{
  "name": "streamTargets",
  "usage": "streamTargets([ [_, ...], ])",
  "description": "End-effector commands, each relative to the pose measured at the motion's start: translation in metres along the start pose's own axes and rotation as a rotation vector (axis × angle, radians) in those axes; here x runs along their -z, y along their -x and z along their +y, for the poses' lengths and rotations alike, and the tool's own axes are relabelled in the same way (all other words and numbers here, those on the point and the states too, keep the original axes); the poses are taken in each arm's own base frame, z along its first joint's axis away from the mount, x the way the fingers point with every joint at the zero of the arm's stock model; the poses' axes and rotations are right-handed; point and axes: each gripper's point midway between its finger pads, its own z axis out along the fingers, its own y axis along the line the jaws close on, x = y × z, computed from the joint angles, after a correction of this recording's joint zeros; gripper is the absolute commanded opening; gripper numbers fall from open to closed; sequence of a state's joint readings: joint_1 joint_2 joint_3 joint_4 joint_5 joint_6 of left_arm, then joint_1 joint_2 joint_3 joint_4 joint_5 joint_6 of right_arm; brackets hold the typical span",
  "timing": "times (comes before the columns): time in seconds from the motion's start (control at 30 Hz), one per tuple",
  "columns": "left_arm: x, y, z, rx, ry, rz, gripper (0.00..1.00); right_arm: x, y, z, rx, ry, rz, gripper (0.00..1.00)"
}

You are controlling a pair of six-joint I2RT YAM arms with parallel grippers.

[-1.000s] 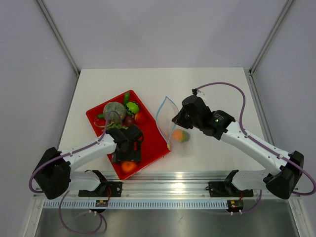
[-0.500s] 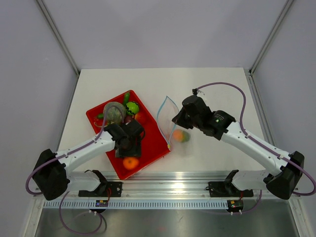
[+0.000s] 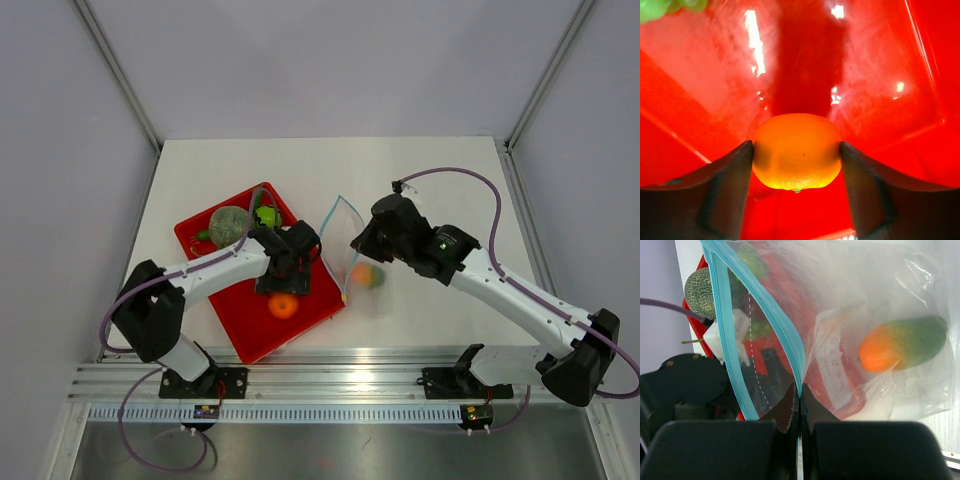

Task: Place the food in the zip-top bag and seal the zipper
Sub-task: Pick up the fake fruit from the bin.

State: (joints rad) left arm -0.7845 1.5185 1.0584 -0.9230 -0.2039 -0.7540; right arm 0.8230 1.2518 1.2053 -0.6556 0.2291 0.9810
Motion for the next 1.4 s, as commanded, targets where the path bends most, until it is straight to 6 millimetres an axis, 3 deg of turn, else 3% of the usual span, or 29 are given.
streamTargets([
  [0.0,-0.001,0.024,-0.014,-0.024,-0.02,-0.055,0.83,0.013,0.01,-0.005,0.004,-0.007,-0.061,0.0],
  [0.17,-0.004,0.019,-0.016,-0.033,-0.026,-0.033,0.97,0.016,0.011,-0.007,-0.001,-0.009,-0.067,0.0],
  [0.23,-0.003,0.018,-0.015,-0.032,-0.031,-0.033,0.98,0.015,0.011,-0.007,0.003,-0.009,-0.065,0.0],
  [0.37,-0.007,0.016,-0.013,-0.027,-0.027,-0.038,0.92,0.013,0.011,-0.003,0.006,-0.002,-0.06,0.0],
  [0.67,-0.02,0.024,-0.015,-0.032,0.006,-0.054,0.96,0.012,0.009,-0.004,0.008,-0.005,-0.051,0.0],
  [0.93,-0.03,0.025,-0.011,-0.034,0.038,-0.066,0.94,0.012,0.008,-0.007,0.001,-0.006,-0.054,0.0],
  [1.07,-0.034,0.028,-0.01,-0.029,0.034,-0.099,0.81,0.01,0.006,-0.007,-0.001,-0.004,-0.05,0.0],
  [1.2,-0.031,0.031,-0.007,-0.021,0.035,-0.127,0.7,0.01,0.005,-0.006,0.001,-0.002,-0.044,0.0],
  [1.3,-0.012,0.04,0.001,-0.015,0.042,-0.181,0.7,0.011,0.005,-0.008,0.0,-0.006,-0.045,0.0],
  [1.37,0.012,0.048,0.007,-0.003,0.027,-0.239,0.68,0.01,0.004,-0.009,-0.002,-0.009,-0.044,0.0],
])
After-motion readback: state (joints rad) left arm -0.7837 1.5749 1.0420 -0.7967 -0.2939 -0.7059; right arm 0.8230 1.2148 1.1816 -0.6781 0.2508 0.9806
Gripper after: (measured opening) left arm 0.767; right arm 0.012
